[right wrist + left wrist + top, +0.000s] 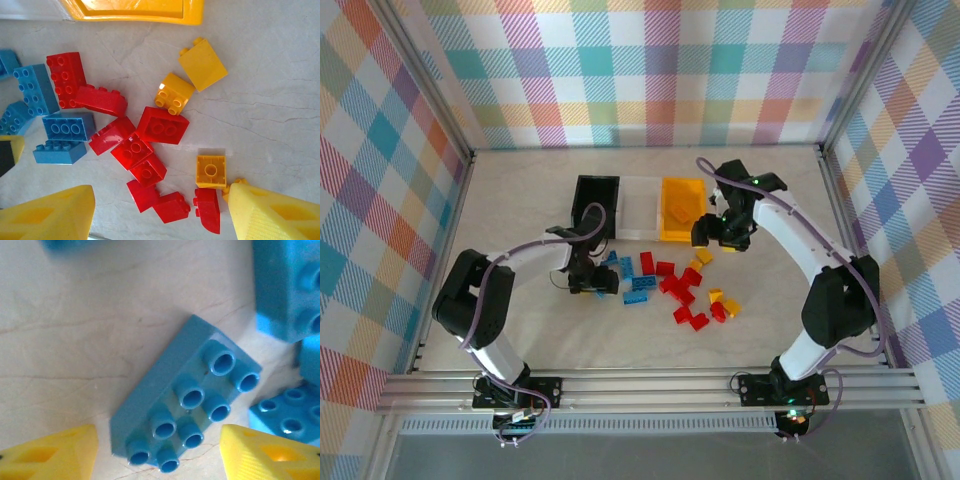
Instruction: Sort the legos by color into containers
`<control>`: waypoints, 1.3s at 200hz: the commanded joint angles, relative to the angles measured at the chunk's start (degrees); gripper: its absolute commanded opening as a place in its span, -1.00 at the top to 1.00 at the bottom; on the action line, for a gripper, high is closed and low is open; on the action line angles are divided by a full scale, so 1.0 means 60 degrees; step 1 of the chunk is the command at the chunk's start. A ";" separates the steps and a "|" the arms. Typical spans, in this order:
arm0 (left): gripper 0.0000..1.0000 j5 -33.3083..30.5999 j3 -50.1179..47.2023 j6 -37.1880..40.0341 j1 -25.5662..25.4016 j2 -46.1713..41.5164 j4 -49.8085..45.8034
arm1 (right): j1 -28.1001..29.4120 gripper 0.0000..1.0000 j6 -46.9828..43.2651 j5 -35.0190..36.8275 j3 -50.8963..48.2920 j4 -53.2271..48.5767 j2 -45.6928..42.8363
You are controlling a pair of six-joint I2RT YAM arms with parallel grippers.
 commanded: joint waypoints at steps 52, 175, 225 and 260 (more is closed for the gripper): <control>-0.49 -0.0335 -0.0204 -0.0156 -0.0086 -0.0477 -0.0059 | -0.0043 -0.42 0.0257 -0.0595 -0.0400 0.0299 -0.0380; -0.10 -0.0439 0.0762 0.0066 -0.0785 0.1357 0.0327 | -0.0043 -0.43 0.0111 -0.0638 -0.0296 0.0211 -0.0531; 0.12 -0.0478 0.0047 -0.0262 -0.0844 0.0760 0.0325 | -0.0039 -0.43 0.0107 -0.0836 -0.0277 0.0356 -0.0342; -0.30 -0.1047 -0.0022 -0.0045 -0.0848 0.0260 -0.0050 | -0.0037 -0.43 0.0177 -0.1004 -0.0350 0.0511 -0.0271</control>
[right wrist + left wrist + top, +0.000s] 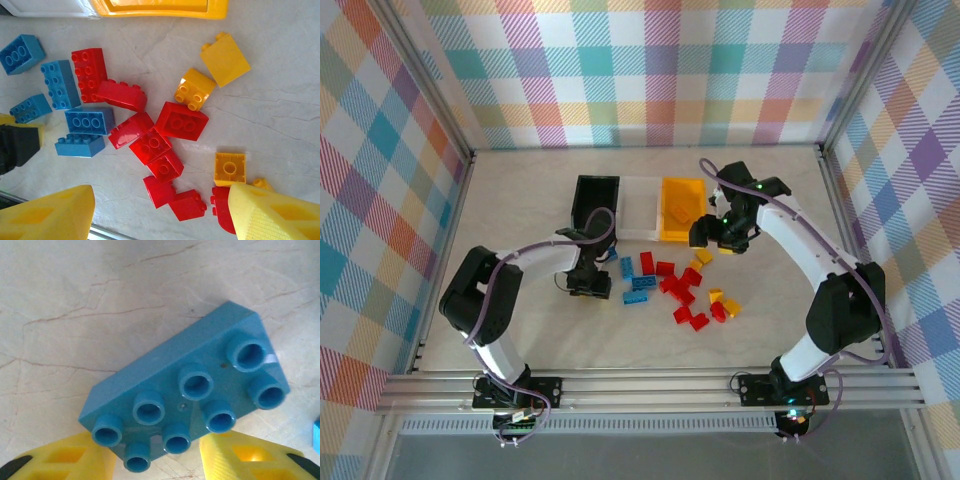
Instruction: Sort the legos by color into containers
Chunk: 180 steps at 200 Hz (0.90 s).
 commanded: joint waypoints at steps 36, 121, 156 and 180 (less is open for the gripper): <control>-0.72 0.0220 0.0471 0.0409 -0.0287 0.0414 0.0269 | -0.0041 -0.43 0.0090 -0.0436 -0.0081 0.0188 0.0087; -0.97 -0.0531 0.2219 0.1223 0.0026 0.1703 -0.0137 | -0.0042 -0.43 0.0070 -0.0439 -0.0278 0.0183 -0.0075; -0.96 -0.0876 0.3025 0.1712 0.0090 0.2077 -0.0520 | -0.0041 -0.43 0.0122 -0.0504 -0.0359 0.0217 -0.0083; -0.96 -0.0721 0.3258 0.1785 0.0268 0.2149 -0.0497 | -0.0043 -0.43 0.0153 -0.0529 -0.0395 0.0261 -0.0048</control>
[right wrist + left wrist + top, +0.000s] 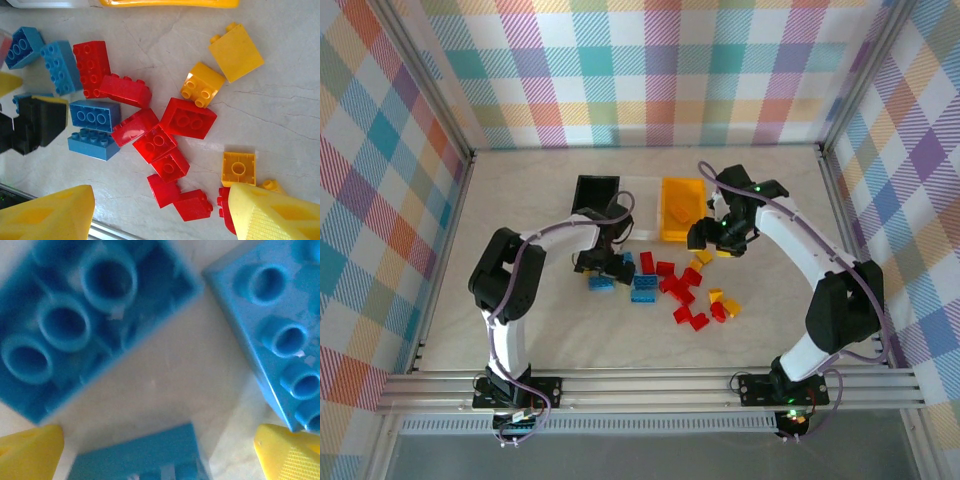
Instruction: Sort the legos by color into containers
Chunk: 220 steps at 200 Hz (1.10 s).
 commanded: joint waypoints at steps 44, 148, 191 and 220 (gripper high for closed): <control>-0.92 0.0047 -0.0173 -0.0125 0.0223 -0.0074 0.0229 | -0.0046 -0.43 0.0134 -0.0186 0.0000 0.0042 0.0035; -0.59 0.0304 -0.1580 -0.1212 0.0226 -0.1050 0.0423 | 0.0018 -0.42 0.0456 -0.0401 -0.0141 0.0408 0.0202; -0.39 0.0329 -0.1574 -0.1286 0.0208 -0.1233 0.0175 | 0.0033 -0.42 0.0470 -0.0367 -0.0309 0.0452 0.0104; -0.34 0.0276 -0.1188 -0.1226 0.0208 -0.1443 -0.0262 | 0.0047 -0.42 0.0470 -0.0364 -0.0433 0.0522 0.0028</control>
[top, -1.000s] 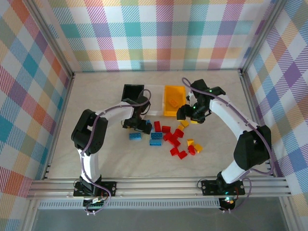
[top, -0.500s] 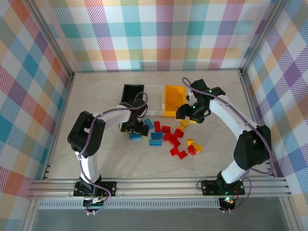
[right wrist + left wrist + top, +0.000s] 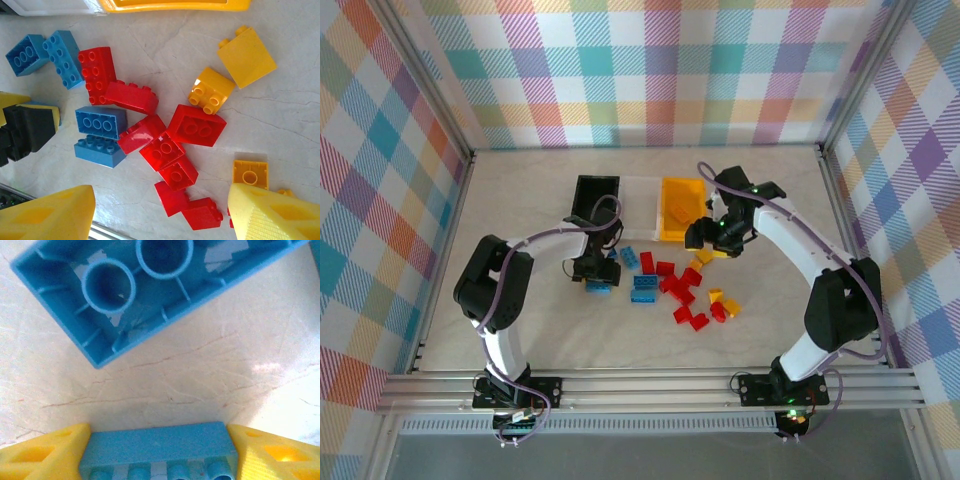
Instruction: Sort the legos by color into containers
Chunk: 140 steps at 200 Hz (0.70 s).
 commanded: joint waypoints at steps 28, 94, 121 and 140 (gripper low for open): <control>-0.31 0.0051 0.0794 -0.0012 0.0035 -0.1034 -0.1359 | 0.0046 -0.42 0.0104 -0.0059 -0.0382 0.0059 -0.0263; -0.32 -0.0175 0.4495 0.0722 0.1069 -0.0076 -0.2572 | 0.0036 -0.42 0.0186 -0.0214 -0.0745 0.0171 -0.0865; -0.32 -0.0031 0.6384 0.0858 0.1719 0.1301 -0.2700 | 0.0032 -0.42 0.0278 -0.0263 -0.0838 0.0222 -0.1095; -0.31 0.0025 0.7598 0.0917 0.1993 0.2386 -0.2845 | 0.0036 -0.42 0.0272 -0.0231 -0.0853 0.0237 -0.1180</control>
